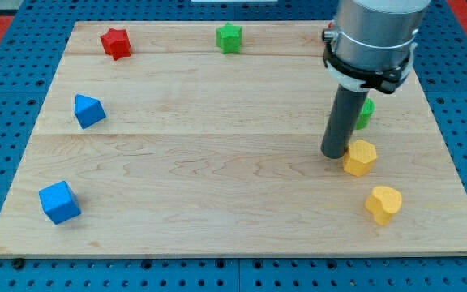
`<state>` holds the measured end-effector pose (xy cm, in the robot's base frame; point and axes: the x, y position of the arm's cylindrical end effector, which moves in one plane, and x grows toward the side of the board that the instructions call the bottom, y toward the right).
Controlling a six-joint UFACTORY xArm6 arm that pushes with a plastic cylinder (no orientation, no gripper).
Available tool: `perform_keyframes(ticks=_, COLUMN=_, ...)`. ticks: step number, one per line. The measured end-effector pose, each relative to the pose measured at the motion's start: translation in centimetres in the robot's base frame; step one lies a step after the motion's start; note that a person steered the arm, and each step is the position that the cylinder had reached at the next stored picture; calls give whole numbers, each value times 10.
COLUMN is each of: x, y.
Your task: Push the green circle towards the top of the yellow hexagon
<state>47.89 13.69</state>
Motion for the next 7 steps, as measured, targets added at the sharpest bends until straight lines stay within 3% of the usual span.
perform_keyframes(ticks=2, x=-1, y=21)
perform_keyframes(ticks=5, x=-94, y=-38)
perform_keyframes(ticks=7, x=-97, y=23)
